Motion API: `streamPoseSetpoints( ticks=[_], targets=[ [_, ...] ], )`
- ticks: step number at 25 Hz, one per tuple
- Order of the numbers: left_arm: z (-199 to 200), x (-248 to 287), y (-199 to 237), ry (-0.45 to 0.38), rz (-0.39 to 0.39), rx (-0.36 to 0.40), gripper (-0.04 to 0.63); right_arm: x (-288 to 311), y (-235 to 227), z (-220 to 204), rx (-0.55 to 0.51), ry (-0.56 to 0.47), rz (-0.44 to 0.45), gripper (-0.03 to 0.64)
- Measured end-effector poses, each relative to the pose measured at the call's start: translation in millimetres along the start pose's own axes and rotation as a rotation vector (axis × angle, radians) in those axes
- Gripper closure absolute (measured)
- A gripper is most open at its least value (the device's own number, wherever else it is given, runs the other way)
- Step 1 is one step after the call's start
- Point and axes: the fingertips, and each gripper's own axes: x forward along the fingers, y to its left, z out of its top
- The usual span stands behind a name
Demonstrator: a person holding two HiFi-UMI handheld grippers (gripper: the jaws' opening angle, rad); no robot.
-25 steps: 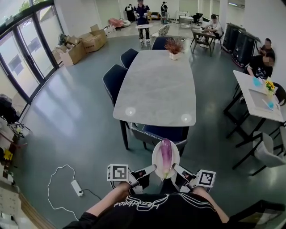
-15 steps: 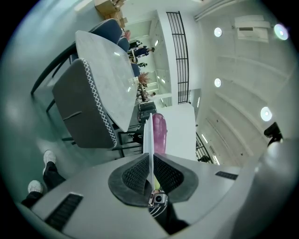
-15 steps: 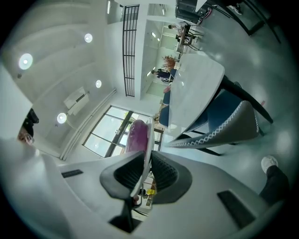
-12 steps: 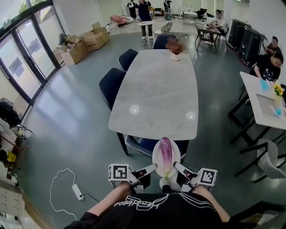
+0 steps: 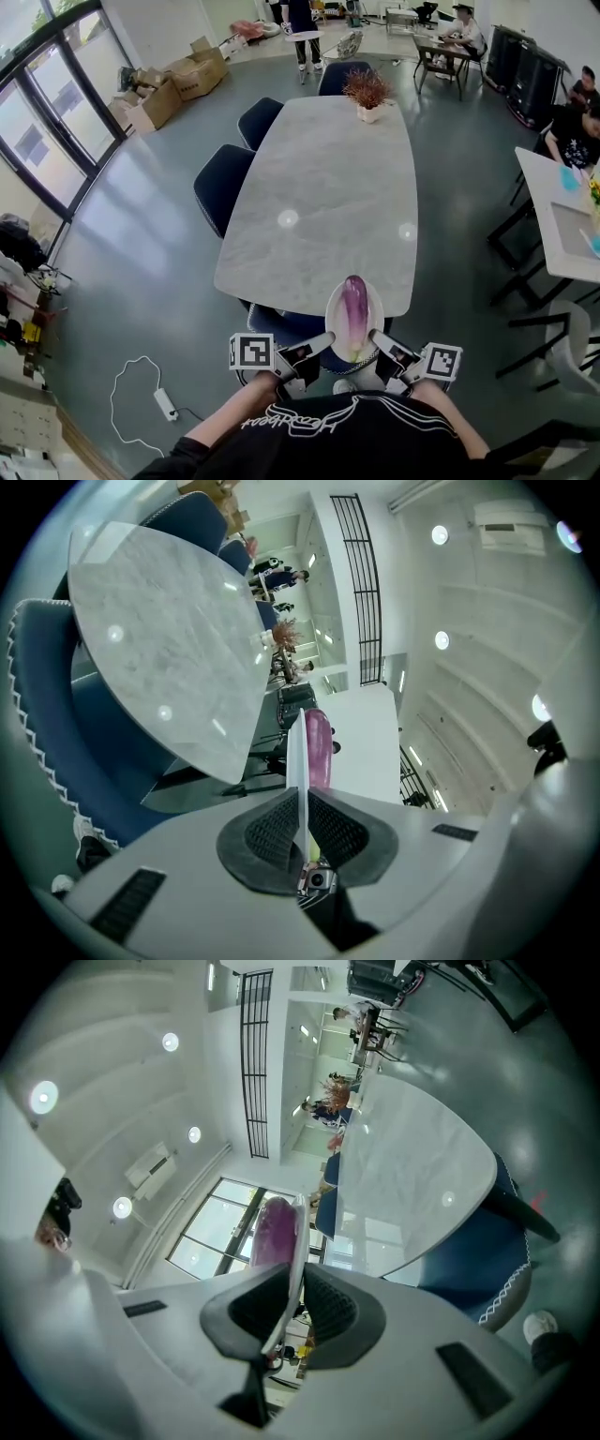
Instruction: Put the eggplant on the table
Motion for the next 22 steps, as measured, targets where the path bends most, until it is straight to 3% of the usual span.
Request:
streamPoseSetpoints(
  ticks=[6,9,13,22],
  targets=[
    [26.4,13.1,-6.3,-0.058,-0.011,-0.008,0.577,17.7,8.6,33.4,-0.015,0.012,0.04,0.563],
    [37.5,12.6,-12.2,-0.078,-0.004,0.03,0.575,26.7,15.3,40.3,-0.029,0.021,0.054,0.563],
    [50.2,7.3,-17.3,-0.095,0.008,0.071,0.577,38.6,20.4,45.6,-0.053,0.034,0.053,0.563],
    [80.4,5.4,-6.1,-0.104,0.045,0.085,0.577,67.1,16.3,58.7,-0.099,0.055,0.017,0.563]
  ],
)
